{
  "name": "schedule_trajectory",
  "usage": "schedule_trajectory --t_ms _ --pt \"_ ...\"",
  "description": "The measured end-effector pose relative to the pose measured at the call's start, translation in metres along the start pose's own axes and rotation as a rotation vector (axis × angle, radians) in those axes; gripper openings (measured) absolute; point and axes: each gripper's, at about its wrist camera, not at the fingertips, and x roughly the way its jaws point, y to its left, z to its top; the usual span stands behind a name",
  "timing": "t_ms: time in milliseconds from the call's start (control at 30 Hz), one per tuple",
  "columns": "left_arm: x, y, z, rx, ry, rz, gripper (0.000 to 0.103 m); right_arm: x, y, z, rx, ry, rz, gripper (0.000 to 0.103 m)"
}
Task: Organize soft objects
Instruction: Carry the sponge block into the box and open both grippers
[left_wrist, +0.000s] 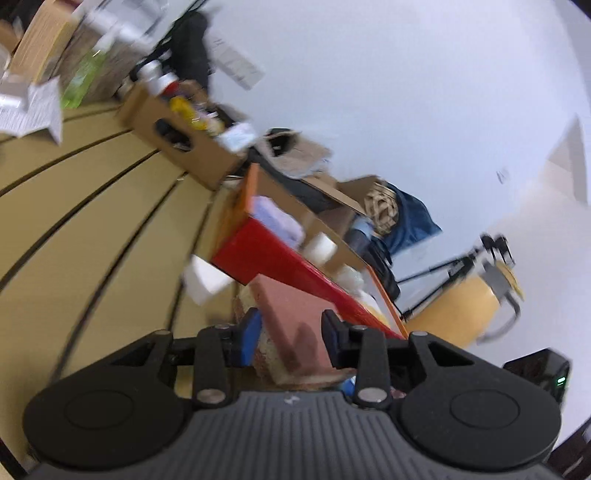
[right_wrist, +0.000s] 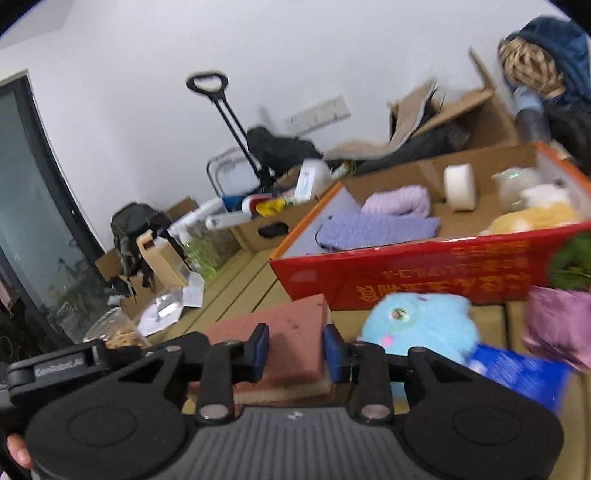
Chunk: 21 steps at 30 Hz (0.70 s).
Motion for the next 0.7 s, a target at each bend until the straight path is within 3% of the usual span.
schedule_trajectory --t_ms 100,200,400,533,700 --pt "-0.008 -0.030 -0.033 0.052 0.025 -0.005 0.036 -0.051 0.003 -0.021 -0.030 -0.066 -0.050 0.029" --pt "-0.004 -0.053 -0.059 0.089 0.089 -0.021 0.036 -0.098 -0.013 -0.045 0.043 -0.108 -0.077 0.024" --pt "0.018 -0.079 -0.081 0.099 0.170 -0.047 0.036 -0.135 -0.046 -0.063 0.127 -0.114 -0.140 0.024" --pt "0.040 -0.100 -0.054 0.117 0.176 -0.089 0.036 -0.144 -0.058 -0.036 0.126 -0.163 -0.147 0.024" --pt "0.093 -0.124 0.020 0.164 0.140 -0.107 0.036 -0.115 -0.077 0.038 0.129 -0.212 -0.125 0.024"
